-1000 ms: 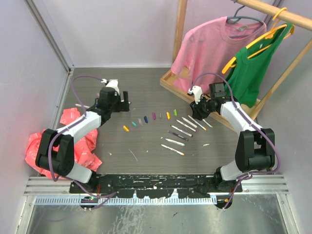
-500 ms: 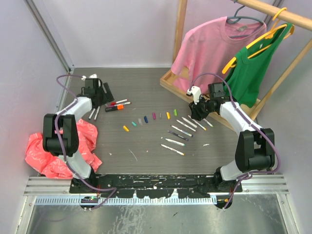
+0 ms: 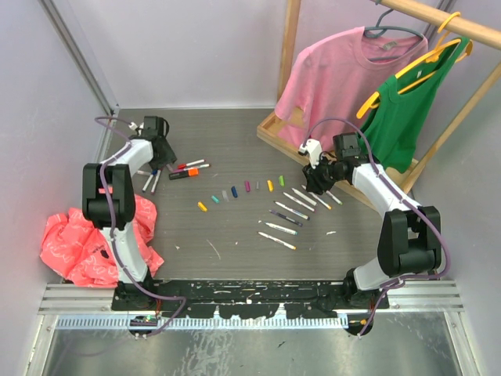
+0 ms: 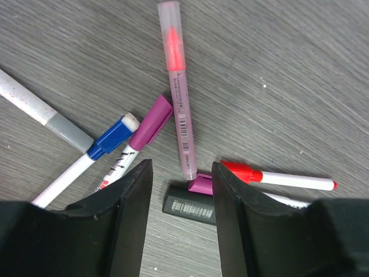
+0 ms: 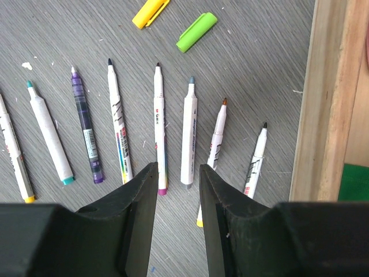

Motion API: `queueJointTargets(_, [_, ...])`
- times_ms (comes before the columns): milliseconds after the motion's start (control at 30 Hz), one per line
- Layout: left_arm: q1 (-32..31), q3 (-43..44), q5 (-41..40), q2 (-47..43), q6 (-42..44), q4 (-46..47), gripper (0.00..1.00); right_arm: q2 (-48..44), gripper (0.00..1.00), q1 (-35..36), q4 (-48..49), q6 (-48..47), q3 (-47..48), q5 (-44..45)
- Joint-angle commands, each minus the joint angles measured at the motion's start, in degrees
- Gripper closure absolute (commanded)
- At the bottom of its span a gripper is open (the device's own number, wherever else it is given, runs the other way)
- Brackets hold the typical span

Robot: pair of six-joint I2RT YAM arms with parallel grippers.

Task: Open the pen caps
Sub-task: Pick up the pen from the center of the board.

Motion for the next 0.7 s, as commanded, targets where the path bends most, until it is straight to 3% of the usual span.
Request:
queueJointTargets(0, [-0.16,4.81,-1.44,2.16,-0.52,-2.69,0.54,-0.67,0.59,0.33,0.00,-0.48,1.36,-1.29])
queueJointTargets(333, [-0.16,9.24,-0.05,7.27,-0.90,-5.64,0.65,-0.29,0.59,0.31,-0.08,-0.61,1.34,-1.36])
queueJointTargets(667, [-0.12,11.37,-0.26,9.72,-1.30,-7.04,0.68,-0.29,0.59,0.33,-0.44,-0.83,1.45,-1.62])
